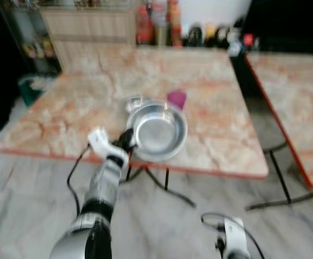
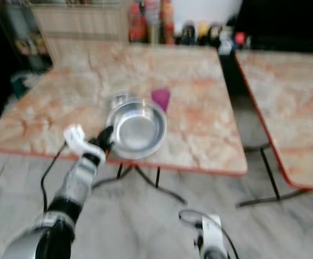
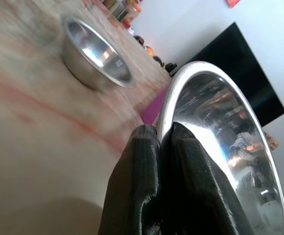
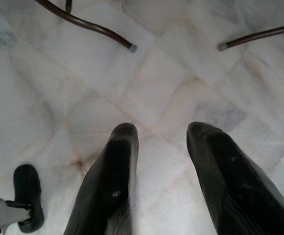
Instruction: Setting the table
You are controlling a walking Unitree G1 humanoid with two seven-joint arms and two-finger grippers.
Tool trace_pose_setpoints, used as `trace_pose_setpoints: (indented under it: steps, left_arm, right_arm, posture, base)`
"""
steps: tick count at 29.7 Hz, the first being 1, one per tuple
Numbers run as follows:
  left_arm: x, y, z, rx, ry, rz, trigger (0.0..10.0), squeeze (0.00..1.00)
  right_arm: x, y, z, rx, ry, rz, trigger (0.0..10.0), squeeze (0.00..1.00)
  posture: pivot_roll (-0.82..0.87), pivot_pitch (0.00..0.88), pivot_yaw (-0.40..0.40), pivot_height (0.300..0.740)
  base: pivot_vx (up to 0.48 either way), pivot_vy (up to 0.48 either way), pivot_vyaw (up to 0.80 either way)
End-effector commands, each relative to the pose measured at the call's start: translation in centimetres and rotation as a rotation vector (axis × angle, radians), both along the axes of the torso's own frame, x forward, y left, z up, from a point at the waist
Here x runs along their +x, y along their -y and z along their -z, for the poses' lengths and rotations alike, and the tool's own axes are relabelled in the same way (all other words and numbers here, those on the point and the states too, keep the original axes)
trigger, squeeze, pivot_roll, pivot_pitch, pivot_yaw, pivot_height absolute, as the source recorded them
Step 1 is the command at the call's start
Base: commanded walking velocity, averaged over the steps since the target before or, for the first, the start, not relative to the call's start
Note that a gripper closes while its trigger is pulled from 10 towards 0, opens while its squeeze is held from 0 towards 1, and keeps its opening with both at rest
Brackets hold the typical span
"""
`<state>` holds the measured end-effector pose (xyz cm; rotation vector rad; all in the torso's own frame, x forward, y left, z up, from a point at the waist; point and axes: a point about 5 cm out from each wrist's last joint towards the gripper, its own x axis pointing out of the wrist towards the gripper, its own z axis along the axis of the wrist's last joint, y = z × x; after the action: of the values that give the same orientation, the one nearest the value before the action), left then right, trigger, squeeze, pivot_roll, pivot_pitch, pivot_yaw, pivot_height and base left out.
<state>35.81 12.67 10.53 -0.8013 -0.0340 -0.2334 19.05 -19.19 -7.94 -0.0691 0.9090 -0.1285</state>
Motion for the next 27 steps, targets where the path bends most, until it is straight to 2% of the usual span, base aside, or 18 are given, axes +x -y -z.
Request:
trace_pose_setpoints:
  steps: [1,27]
  left_arm:
    - [0.33,0.63,-0.96,-0.006,0.035,0.009,10.0,0.00]
    - [0.44,1.30,-1.41,0.025,0.051,0.038,10.0,0.00]
  right_arm:
    - [-0.17,0.39,0.02,-0.007,-0.001,0.006,10.0,0.00]
    - [0.00,0.16,-0.04,-0.012,0.003,-0.033,10.0,0.00]
  posture:
    - [0.03,0.000,0.016,0.740]
    - [0.02,0.000,0.020,0.740]
  base:
    - [0.000,-0.461,0.00]
    - [0.000,-0.446,0.00]
